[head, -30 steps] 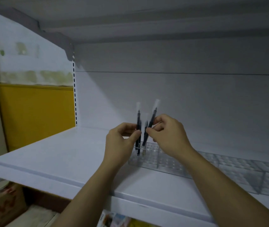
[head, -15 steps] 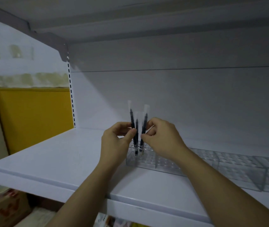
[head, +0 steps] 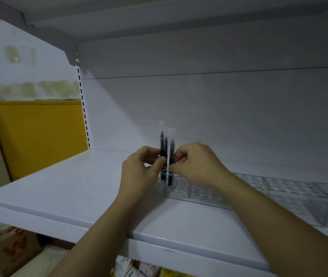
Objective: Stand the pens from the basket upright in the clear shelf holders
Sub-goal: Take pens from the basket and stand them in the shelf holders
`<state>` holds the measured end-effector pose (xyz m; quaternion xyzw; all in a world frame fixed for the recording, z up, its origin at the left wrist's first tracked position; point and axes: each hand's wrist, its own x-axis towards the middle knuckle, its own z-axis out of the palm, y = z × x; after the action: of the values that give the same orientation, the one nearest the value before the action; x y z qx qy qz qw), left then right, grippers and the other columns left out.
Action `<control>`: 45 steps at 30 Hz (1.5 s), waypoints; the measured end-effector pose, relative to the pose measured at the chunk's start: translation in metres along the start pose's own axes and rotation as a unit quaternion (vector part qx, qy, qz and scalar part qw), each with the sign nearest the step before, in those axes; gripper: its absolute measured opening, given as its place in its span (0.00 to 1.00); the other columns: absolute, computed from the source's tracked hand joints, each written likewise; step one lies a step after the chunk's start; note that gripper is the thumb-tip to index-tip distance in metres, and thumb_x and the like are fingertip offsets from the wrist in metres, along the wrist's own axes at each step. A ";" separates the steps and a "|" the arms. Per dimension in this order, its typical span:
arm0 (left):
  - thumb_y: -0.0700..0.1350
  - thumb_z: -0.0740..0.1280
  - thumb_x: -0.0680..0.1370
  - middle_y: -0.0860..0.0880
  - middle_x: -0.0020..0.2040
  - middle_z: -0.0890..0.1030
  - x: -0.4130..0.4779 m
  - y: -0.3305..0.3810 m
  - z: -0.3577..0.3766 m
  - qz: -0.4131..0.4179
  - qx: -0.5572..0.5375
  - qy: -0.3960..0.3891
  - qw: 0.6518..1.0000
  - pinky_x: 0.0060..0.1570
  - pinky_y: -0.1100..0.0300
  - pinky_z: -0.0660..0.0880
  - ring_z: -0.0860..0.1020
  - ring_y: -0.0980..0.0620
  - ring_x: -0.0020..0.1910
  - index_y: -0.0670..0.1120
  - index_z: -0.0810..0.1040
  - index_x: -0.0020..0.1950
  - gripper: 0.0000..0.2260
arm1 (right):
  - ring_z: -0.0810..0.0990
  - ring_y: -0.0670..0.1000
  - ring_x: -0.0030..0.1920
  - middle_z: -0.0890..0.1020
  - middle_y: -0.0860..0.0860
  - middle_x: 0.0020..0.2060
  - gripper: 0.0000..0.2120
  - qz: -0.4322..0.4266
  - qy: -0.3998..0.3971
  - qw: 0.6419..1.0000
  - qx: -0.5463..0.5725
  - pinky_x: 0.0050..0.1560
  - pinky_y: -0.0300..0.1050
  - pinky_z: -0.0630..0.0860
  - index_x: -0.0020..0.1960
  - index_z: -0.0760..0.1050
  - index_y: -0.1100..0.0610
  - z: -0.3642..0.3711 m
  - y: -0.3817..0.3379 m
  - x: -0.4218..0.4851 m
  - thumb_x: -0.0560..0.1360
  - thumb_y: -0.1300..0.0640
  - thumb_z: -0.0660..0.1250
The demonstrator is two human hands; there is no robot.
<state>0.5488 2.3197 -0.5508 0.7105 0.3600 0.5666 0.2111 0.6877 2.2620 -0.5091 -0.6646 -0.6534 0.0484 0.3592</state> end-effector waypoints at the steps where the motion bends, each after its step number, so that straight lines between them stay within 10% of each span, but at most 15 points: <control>1: 0.42 0.73 0.74 0.59 0.37 0.81 0.000 0.000 0.000 0.001 0.007 0.000 1.000 0.36 0.78 0.70 0.78 0.68 0.40 0.51 0.81 0.45 0.05 | 0.81 0.49 0.38 0.82 0.48 0.35 0.04 -0.005 0.004 1.000 -0.010 0.38 0.41 0.77 0.40 0.80 0.52 0.001 0.000 0.000 0.71 0.53 0.73; 12: 0.42 0.71 0.73 0.55 0.37 0.82 -0.006 -0.004 0.002 -0.044 0.016 -0.026 0.999 0.37 0.78 0.68 0.78 0.65 0.39 0.50 0.80 0.40 0.03 | 0.80 0.47 0.40 0.80 0.44 0.36 0.07 0.004 0.069 0.998 0.004 0.45 0.45 0.78 0.44 0.79 0.48 -0.003 0.012 -0.012 0.72 0.45 0.71; 19: 0.45 0.70 0.75 0.51 0.38 0.84 -0.008 -0.004 0.002 -0.109 -0.044 -0.062 0.991 0.45 0.53 0.80 0.83 0.53 0.39 0.48 0.79 0.42 0.02 | 0.79 0.48 0.44 0.81 0.45 0.41 0.09 -0.004 0.057 0.997 -0.052 0.47 0.45 0.77 0.49 0.79 0.49 -0.006 0.018 -0.015 0.74 0.44 0.69; 35: 0.48 0.70 0.75 0.54 0.41 0.84 -0.012 -0.002 -0.003 -0.094 0.011 -0.067 0.993 0.39 0.66 0.74 0.81 0.56 0.42 0.49 0.80 0.45 0.04 | 0.77 0.44 0.40 0.77 0.40 0.36 0.04 -0.040 0.054 0.995 -0.078 0.36 0.38 0.69 0.42 0.80 0.46 0.002 0.020 -0.012 0.73 0.48 0.68; 45: 0.54 0.69 0.75 0.54 0.58 0.79 -0.061 0.039 -0.040 0.044 0.170 -0.040 0.984 0.54 0.62 0.70 0.76 0.53 0.58 0.52 0.76 0.60 0.15 | 0.76 0.47 0.52 0.80 0.45 0.51 0.18 -0.042 0.116 0.991 -0.054 0.60 0.49 0.72 0.61 0.77 0.51 -0.022 -0.001 -0.081 0.74 0.46 0.69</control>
<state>0.5153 2.2440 -0.5527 0.7731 0.4107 0.4772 0.0764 0.6872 2.1795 -0.5257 -0.6560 -0.6365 -0.0799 0.3976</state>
